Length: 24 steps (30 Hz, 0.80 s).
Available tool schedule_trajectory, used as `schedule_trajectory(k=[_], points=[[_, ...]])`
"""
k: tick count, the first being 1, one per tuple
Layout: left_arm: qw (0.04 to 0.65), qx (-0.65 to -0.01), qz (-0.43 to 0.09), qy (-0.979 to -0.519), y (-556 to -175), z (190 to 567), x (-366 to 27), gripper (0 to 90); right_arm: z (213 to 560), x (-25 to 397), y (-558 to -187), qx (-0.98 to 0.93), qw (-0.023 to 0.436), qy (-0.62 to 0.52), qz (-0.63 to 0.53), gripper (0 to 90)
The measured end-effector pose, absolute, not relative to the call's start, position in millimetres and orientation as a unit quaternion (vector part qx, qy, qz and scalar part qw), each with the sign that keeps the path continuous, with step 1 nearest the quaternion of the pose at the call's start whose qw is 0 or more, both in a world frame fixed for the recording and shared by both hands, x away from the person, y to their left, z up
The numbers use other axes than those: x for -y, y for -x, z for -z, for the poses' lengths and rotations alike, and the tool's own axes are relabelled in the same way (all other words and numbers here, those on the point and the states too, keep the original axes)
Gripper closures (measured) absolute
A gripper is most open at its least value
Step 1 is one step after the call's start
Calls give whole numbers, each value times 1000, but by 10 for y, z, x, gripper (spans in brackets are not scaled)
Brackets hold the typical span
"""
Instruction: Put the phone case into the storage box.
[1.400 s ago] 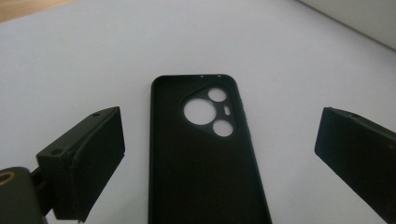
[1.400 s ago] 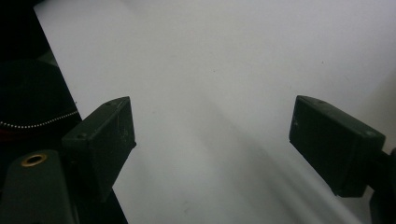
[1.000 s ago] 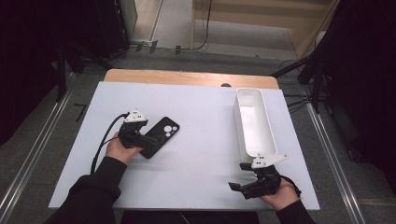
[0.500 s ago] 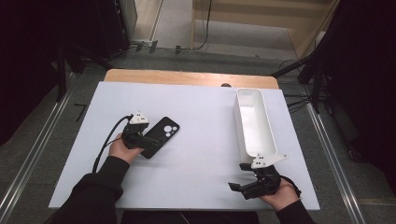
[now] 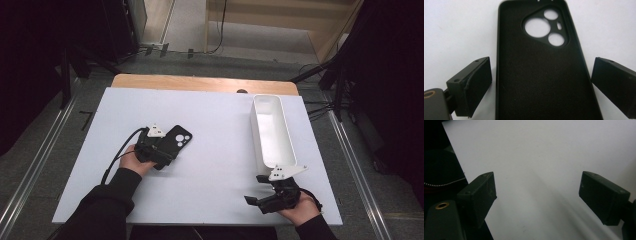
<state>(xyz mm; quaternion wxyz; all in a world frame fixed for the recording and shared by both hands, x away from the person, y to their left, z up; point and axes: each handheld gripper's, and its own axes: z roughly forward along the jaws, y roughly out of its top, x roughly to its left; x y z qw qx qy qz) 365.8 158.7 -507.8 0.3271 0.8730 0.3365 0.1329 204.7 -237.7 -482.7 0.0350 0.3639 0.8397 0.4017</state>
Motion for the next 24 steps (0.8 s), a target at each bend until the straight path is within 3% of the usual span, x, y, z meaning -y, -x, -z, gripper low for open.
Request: schedule_trajectory(k=[10,15,24], points=[[332,-331,-142,-872,-3635,5099,-1595,38,4832,2369,-2047,-841,32,-364,-399,128],[341,-340,-149,-863,-3621,5096,-1615,115,4834,2368,-2045,-841,33,-365,-399,128],[342,-342,-149,-863,-3621,5095,-1617,121,4835,2363,-2046,-842,34,-364,-397,128]])
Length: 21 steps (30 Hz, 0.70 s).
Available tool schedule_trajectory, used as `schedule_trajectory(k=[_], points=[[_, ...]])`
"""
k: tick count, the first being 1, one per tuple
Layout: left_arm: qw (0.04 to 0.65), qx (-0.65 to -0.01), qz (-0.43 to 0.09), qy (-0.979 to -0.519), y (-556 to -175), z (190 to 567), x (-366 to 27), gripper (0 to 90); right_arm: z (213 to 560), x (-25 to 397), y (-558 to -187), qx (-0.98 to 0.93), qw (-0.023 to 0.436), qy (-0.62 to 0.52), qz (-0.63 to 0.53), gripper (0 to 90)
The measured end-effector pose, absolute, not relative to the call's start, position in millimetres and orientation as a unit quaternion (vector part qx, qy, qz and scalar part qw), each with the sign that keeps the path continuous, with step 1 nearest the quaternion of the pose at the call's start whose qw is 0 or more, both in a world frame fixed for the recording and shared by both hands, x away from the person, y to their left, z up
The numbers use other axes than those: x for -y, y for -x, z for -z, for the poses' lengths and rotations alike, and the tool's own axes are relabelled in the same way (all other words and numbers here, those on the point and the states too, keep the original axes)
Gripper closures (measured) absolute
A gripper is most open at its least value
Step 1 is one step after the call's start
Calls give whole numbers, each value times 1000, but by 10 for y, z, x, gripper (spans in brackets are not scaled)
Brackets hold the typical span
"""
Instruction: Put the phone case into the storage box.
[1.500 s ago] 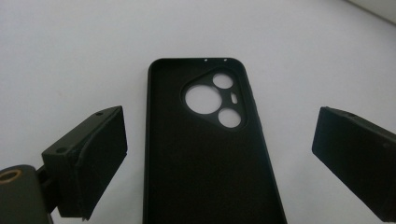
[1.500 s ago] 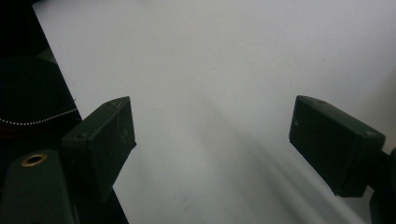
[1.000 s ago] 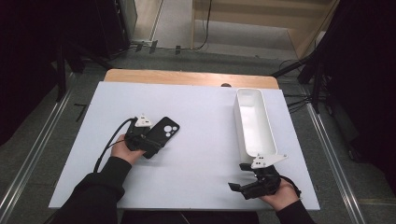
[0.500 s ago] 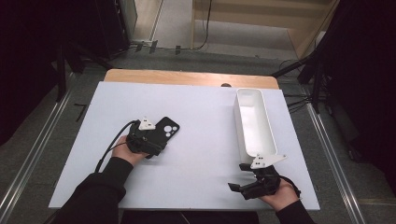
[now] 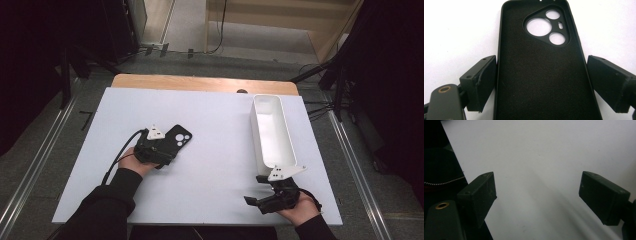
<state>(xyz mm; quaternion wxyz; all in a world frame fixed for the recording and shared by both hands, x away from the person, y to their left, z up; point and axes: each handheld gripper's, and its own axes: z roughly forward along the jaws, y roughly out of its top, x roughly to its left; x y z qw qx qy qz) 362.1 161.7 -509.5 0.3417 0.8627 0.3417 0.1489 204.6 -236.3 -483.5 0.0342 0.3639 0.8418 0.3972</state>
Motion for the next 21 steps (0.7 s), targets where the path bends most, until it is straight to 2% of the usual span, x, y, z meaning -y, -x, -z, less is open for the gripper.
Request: schedule_trajectory(k=[21], points=[[354,-357,-121,-856,-3640,5037,-1662,140,4827,2370,-2039,-842,36,-362,-399,128]])
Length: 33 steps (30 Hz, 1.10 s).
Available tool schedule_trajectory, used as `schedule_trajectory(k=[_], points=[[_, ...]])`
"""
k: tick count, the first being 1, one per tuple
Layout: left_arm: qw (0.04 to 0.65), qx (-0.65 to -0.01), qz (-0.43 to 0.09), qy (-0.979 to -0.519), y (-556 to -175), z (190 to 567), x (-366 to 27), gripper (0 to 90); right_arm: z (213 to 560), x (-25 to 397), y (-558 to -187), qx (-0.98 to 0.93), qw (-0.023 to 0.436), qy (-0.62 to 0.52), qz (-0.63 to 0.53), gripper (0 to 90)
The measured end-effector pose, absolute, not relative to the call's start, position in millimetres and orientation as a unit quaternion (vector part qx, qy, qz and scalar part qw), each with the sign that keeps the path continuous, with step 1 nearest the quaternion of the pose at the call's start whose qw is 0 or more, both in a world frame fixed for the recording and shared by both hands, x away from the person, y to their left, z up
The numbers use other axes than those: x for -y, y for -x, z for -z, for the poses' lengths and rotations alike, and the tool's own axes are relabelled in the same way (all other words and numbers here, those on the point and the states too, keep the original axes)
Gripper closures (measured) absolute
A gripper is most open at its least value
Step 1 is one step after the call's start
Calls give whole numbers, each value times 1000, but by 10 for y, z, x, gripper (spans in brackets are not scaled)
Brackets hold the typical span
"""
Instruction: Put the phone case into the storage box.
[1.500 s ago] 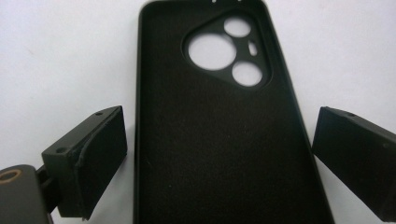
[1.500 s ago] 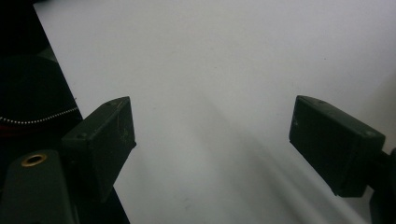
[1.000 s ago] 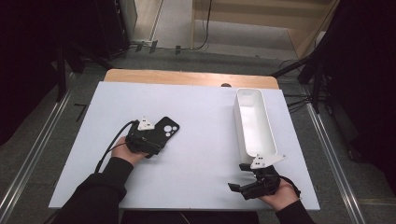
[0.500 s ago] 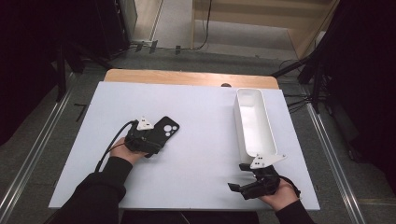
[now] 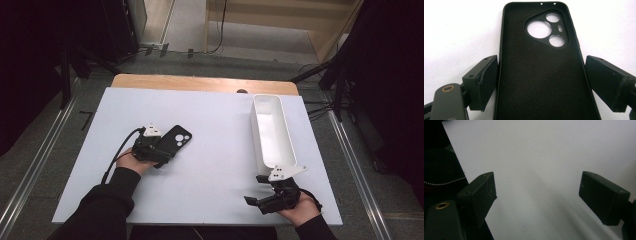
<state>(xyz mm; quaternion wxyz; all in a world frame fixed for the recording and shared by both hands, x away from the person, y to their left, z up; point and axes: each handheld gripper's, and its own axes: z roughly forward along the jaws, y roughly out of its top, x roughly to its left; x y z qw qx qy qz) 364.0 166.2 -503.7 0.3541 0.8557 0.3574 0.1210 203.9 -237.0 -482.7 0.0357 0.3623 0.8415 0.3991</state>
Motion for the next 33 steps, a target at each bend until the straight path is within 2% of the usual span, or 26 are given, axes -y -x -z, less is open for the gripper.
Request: schedule_trajectory(k=[15,33], points=[[378,-339,-132,-851,-3575,4868,-1641,141,4824,2367,-2037,-840,37,-364,-401,128],[398,-325,-116,-850,-3382,4679,-1515,140,4814,2377,-2035,-837,45,-366,-403,128]])
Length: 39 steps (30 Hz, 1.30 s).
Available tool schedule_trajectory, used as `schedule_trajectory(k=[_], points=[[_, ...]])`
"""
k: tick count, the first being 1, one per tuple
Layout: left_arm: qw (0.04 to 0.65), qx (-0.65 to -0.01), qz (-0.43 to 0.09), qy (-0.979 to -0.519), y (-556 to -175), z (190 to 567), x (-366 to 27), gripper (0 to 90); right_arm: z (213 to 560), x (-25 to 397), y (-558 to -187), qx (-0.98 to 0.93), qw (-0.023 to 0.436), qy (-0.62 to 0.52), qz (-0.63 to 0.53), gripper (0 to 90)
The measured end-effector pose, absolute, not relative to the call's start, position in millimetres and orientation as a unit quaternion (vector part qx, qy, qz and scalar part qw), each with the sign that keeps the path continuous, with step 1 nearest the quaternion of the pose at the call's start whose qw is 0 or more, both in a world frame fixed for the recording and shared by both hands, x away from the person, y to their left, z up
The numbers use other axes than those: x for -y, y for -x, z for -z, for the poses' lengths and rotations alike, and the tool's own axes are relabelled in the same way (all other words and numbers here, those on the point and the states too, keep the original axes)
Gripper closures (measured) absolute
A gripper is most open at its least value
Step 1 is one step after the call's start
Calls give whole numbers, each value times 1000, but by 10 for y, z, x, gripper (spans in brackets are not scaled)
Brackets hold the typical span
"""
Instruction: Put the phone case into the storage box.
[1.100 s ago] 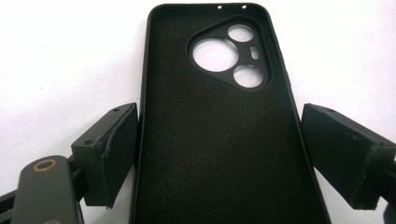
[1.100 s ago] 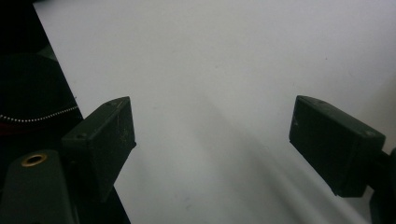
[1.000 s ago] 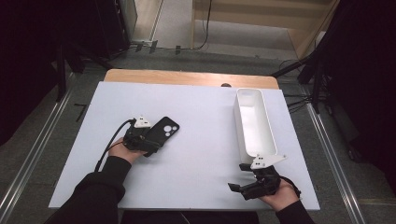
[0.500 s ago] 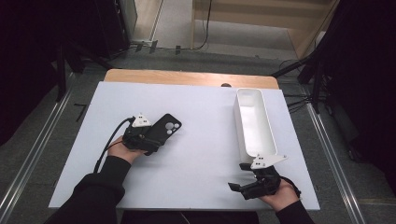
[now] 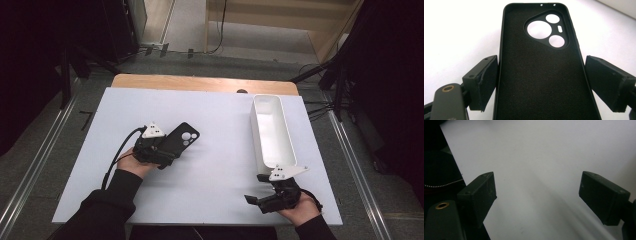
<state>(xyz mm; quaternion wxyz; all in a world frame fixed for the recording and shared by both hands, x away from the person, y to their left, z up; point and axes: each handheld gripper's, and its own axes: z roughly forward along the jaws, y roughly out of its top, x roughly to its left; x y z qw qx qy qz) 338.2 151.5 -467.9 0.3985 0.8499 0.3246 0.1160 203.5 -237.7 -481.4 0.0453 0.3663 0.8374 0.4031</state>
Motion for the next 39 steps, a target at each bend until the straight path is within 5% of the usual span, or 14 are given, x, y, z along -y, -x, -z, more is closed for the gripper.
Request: schedule_trajectory(k=[36,39], points=[[449,-332,-126,-820,-2825,4493,-1266,140,4612,2282,-2012,-805,82,-386,-442,129],[454,-333,-138,-815,-2780,4496,-1249,140,4600,2278,-2027,-802,75,-397,-441,188]])
